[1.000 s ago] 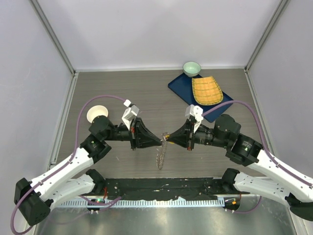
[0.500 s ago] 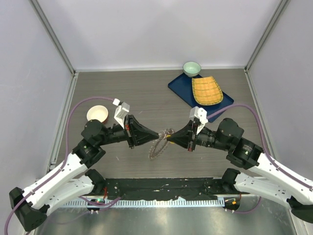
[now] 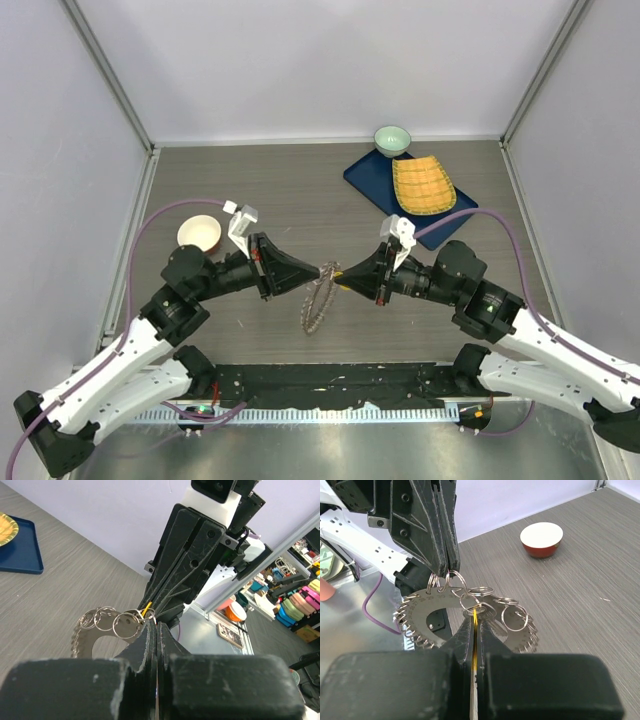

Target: Remove the keys from the keyring

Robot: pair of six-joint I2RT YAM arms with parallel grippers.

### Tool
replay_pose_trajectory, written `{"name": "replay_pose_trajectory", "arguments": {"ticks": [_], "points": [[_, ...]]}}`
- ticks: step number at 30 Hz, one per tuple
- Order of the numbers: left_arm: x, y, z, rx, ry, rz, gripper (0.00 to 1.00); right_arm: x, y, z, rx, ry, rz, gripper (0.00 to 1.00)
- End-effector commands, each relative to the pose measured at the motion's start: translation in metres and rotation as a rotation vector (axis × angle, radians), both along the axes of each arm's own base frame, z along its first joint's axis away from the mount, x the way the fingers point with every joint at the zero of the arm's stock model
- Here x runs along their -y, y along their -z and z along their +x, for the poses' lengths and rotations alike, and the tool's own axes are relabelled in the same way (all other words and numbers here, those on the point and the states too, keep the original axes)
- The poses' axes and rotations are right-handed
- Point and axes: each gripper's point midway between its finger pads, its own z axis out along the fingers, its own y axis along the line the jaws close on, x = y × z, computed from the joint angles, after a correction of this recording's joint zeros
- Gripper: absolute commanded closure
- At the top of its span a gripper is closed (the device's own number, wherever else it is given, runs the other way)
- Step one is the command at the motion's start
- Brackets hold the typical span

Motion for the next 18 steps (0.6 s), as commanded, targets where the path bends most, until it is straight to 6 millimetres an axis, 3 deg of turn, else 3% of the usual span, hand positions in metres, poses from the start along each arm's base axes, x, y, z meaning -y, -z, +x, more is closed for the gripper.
{"name": "replay_pose_trajectory", "arguments": {"ticks": [1, 10, 18], "points": [[-0.008, -0.022, 0.002, 0.017, -0.048, -0.069, 1.0, -0.001, -0.021, 0.007, 0.026, 0.031, 0.073, 0.99], [-0.01, -0.012, 0.015, 0.007, -0.118, -0.055, 1.0, -0.012, -0.014, 0.008, -0.002, 0.004, 0.083, 0.99], [-0.006, 0.014, 0.014, 0.046, -0.081, 0.063, 1.0, -0.004, -0.045, 0.015, 0.092, 0.049, 0.089, 0.99]]}}
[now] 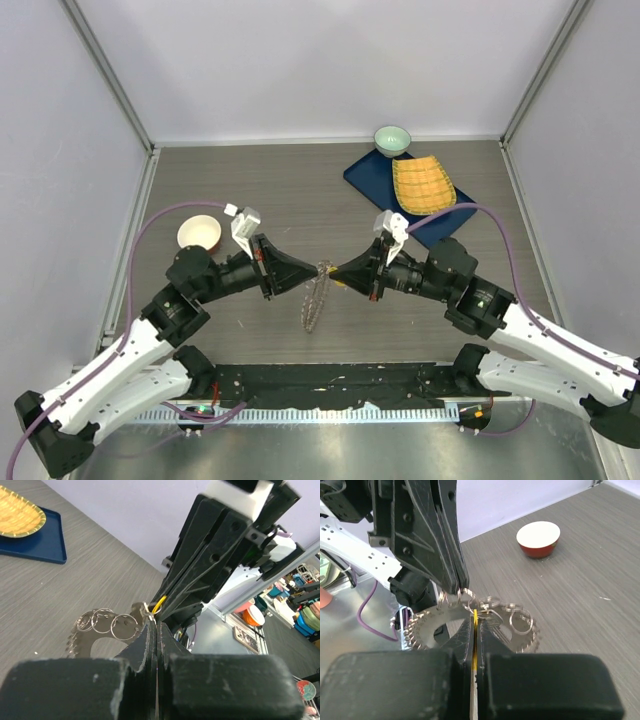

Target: Remove the keys from the keyring

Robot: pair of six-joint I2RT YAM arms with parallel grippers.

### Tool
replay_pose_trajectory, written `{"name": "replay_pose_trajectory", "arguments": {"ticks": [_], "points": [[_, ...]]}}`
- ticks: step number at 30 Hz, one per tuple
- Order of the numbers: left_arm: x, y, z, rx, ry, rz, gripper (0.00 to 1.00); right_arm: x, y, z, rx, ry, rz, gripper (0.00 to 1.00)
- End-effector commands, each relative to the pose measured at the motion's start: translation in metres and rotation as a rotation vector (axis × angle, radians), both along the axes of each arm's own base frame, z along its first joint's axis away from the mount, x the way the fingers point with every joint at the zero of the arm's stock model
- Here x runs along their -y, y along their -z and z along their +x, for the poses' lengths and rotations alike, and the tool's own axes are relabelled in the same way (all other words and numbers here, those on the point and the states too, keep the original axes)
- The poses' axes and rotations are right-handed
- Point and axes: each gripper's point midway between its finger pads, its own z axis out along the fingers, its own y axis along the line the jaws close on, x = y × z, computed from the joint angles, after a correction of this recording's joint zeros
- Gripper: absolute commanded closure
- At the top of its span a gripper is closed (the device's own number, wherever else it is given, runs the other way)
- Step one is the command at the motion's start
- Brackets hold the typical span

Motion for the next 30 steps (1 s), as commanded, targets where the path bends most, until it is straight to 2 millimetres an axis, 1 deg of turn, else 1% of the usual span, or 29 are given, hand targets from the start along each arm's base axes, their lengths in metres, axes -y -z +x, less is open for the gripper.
{"name": "replay_pose_trajectory", "arguments": {"ticks": [1, 2, 4, 5, 6, 8, 9, 10, 11, 12, 13, 14, 17, 18, 19, 20, 21, 22, 23, 24, 25, 26, 27, 28, 30], "points": [[-0.001, 0.002, -0.002, 0.061, 0.02, 0.046, 1.0, 0.009, -0.051, 0.007, 0.136, 0.049, 0.064, 0.99], [-0.001, 0.001, -0.003, 0.066, 0.027, 0.053, 1.0, 0.012, -0.055, 0.007, 0.148, 0.053, 0.05, 0.99], [0.0, 0.004, -0.005, 0.073, 0.043, 0.073, 1.0, 0.016, -0.055, 0.009, 0.183, 0.064, 0.011, 0.99], [0.0, 0.002, -0.008, 0.078, 0.058, 0.074, 0.97, 0.019, -0.058, 0.008, 0.188, 0.063, -0.005, 0.99], [0.001, 0.002, -0.008, 0.085, 0.064, 0.081, 0.85, 0.02, -0.06, 0.006, 0.197, 0.06, -0.013, 0.99], [0.002, -0.001, -0.013, 0.097, 0.094, 0.085, 0.69, 0.023, -0.065, 0.004, 0.217, 0.05, -0.034, 0.99], [0.001, -0.004, -0.014, 0.108, 0.101, 0.082, 0.53, 0.024, -0.068, 0.002, 0.218, 0.048, -0.033, 0.99], [0.002, -0.004, -0.014, 0.118, 0.11, 0.09, 0.39, 0.026, -0.07, 0.003, 0.241, 0.048, -0.043, 0.99], [0.002, -0.01, -0.016, 0.139, 0.117, 0.086, 0.29, 0.028, -0.074, 0.0, 0.246, 0.044, -0.044, 0.99], [0.003, -0.012, -0.019, 0.154, 0.14, 0.087, 0.22, 0.029, -0.076, -0.001, 0.25, 0.039, -0.045, 0.99], [0.004, -0.012, -0.019, 0.181, 0.153, 0.096, 0.22, 0.029, -0.077, -0.002, 0.253, 0.034, -0.049, 0.99], [0.005, -0.018, -0.021, 0.203, 0.164, 0.091, 0.21, 0.031, -0.079, -0.004, 0.259, 0.031, -0.05, 0.99], [0.01, -0.025, -0.024, 0.255, 0.224, 0.099, 0.21, 0.031, -0.079, -0.007, 0.261, 0.015, -0.062, 0.99], [0.012, -0.026, -0.025, 0.272, 0.243, 0.102, 0.23, 0.032, -0.081, -0.011, 0.273, -0.003, -0.059, 0.99], [0.013, -0.024, -0.03, 0.274, 0.283, 0.117, 0.23, 0.031, -0.08, -0.013, 0.274, -0.017, -0.062, 0.99], [0.015, -0.029, -0.029, 0.313, 0.296, 0.124, 0.24, 0.031, -0.08, -0.016, 0.277, -0.03, -0.064, 0.99], [0.015, -0.029, -0.031, 0.316, 0.311, 0.136, 0.25, 0.031, -0.08, -0.018, 0.291, -0.045, -0.066, 0.99], [0.015, -0.029, -0.036, 0.336, 0.351, 0.143, 0.25, 0.031, -0.08, -0.024, 0.297, -0.077, -0.065, 0.99], [0.014, -0.039, -0.038, 0.37, 0.361, 0.14, 0.25, 0.031, -0.08, -0.026, 0.303, -0.089, -0.07, 0.99], [0.013, -0.034, -0.039, 0.384, 0.379, 0.166, 0.25, 0.032, -0.08, -0.029, 0.307, -0.105, -0.075, 0.99], [0.012, -0.035, -0.04, 0.395, 0.386, 0.174, 0.24, 0.03, -0.08, -0.033, 0.321, -0.135, -0.083, 0.99], [0.011, -0.04, -0.044, 0.415, 0.405, 0.173, 0.25, 0.031, -0.082, -0.037, 0.322, -0.154, -0.091, 0.99], [0.011, -0.037, -0.044, 0.422, 0.418, 0.191, 0.25, 0.031, -0.082, -0.039, 0.322, -0.17, -0.095, 0.99], [0.011, -0.038, -0.045, 0.428, 0.427, 0.191, 0.25, 0.028, -0.082, -0.044, 0.332, -0.212, -0.104, 0.99], [0.011, -0.04, -0.052, 0.437, 0.471, 0.179, 0.27, 0.03, -0.087, -0.049, 0.337, -0.234, -0.109, 0.99]]}}
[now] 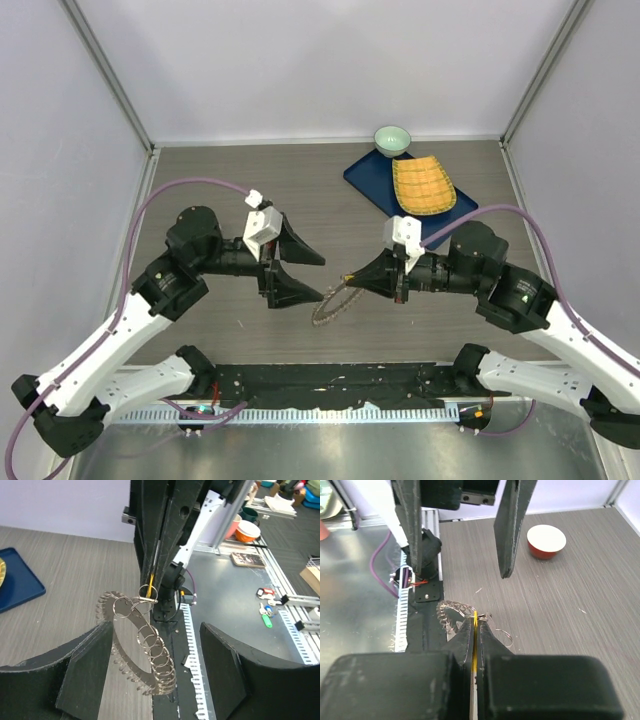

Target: Remove the keys from the keyring

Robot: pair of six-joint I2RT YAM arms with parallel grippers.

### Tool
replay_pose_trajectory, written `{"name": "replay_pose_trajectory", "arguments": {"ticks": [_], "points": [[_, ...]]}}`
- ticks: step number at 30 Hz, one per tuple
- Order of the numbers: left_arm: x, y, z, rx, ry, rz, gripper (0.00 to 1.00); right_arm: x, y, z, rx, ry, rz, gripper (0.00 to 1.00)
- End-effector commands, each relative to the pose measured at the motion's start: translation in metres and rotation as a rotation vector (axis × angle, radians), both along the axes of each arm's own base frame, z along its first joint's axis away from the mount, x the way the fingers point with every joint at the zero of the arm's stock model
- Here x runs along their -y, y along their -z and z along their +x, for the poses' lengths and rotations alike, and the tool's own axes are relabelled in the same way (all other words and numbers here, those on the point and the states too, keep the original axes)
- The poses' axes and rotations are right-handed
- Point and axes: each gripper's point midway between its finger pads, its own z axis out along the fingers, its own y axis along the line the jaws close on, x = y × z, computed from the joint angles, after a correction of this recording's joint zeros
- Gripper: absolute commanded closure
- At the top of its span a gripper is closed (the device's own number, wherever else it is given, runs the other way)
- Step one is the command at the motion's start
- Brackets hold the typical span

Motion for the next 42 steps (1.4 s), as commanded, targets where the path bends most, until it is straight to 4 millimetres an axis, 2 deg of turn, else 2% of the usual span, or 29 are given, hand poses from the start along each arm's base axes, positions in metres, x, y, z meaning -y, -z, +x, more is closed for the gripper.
{"name": "replay_pose_trajectory", "arguments": {"ticks": [1, 3, 7, 15, 28, 33, 42], "points": [[-0.003, -0.003, -0.02, 0.057, 0.136, 0.01, 0.27, 0.003, -0.046, -0.019, 0.11, -0.11, 0.071, 0.99], [-0.003, -0.005, -0.028, 0.053, 0.196, -0.01, 0.27, 0.003, -0.052, -0.022, 0.124, -0.125, 0.082, 0.99], [0.002, -0.004, -0.029, -0.011, 0.233, -0.014, 0.3, 0.003, -0.056, -0.027, 0.129, -0.148, 0.089, 0.99], [0.01, -0.021, -0.027, -0.033, 0.252, -0.07, 0.33, 0.001, -0.055, -0.029, 0.12, -0.165, 0.101, 0.99], [0.024, -0.019, -0.037, -0.087, 0.343, -0.07, 0.4, -0.003, -0.054, -0.026, 0.116, -0.162, 0.1, 0.99], [0.024, -0.019, -0.04, -0.09, 0.367, -0.072, 0.5, -0.003, -0.051, -0.022, 0.116, -0.142, 0.097, 0.99], [0.021, -0.008, -0.042, -0.11, 0.358, -0.06, 0.65, -0.001, -0.052, -0.023, 0.122, -0.143, 0.108, 0.99]]}}
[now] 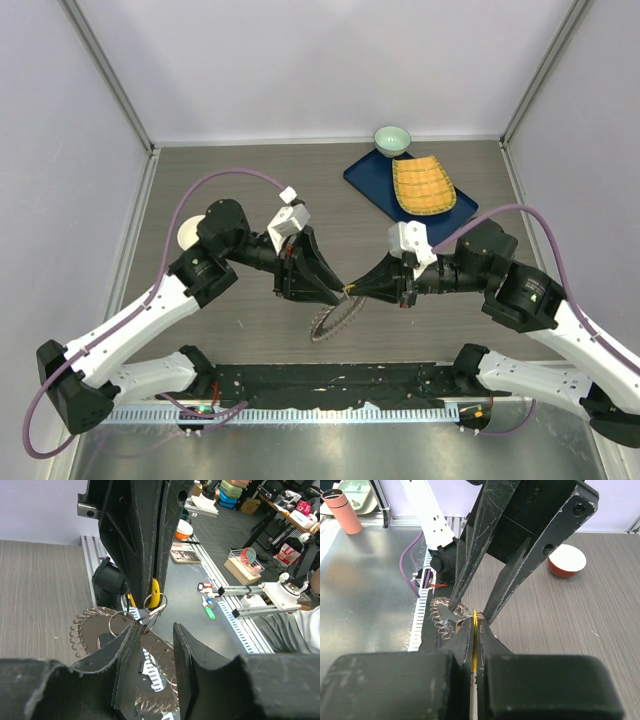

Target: Remove the keys from the keyring

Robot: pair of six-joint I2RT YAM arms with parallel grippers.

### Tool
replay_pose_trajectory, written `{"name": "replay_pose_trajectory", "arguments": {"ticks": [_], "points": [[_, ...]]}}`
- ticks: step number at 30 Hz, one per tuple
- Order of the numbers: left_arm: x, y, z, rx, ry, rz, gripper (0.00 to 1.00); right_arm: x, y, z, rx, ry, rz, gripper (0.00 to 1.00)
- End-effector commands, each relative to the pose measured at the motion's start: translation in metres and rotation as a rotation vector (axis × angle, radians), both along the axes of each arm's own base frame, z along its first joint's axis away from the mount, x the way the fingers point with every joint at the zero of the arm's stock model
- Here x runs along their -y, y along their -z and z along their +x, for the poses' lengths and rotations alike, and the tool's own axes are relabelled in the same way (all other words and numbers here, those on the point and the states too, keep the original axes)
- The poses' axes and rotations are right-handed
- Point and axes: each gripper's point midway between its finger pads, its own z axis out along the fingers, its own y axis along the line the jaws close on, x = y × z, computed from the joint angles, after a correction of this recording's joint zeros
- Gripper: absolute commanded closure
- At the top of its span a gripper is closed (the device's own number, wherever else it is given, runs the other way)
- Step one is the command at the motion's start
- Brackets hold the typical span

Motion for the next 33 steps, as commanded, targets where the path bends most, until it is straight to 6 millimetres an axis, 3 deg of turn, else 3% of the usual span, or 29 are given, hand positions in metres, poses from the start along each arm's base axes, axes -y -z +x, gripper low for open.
{"name": "replay_pose_trajectory", "arguments": {"ticks": [1, 15, 25, 27, 29, 33], "points": [[-0.005, -0.007, -0.011, 0.022, 0.04, -0.031, 0.66, -0.001, -0.026, 0.003, 0.067, 0.011, 0.088, 0.99], [-0.003, -0.022, -0.013, 0.007, 0.062, -0.085, 0.72, -0.002, -0.021, 0.005, 0.055, 0.021, 0.086, 0.99], [0.001, -0.018, -0.011, -0.019, 0.067, -0.073, 0.77, -0.003, -0.014, 0.012, 0.057, 0.049, 0.071, 0.99], [0.002, -0.017, -0.01, -0.018, 0.064, -0.077, 0.83, -0.002, -0.014, 0.012, 0.057, 0.053, 0.071, 0.99], [0.002, -0.018, -0.01, -0.018, 0.06, -0.082, 1.0, -0.001, -0.014, 0.013, 0.061, 0.058, 0.072, 0.99], [0.006, -0.016, -0.001, -0.022, -0.011, -0.085, 1.0, 0.003, -0.01, 0.016, 0.07, 0.09, 0.068, 0.99]]}}
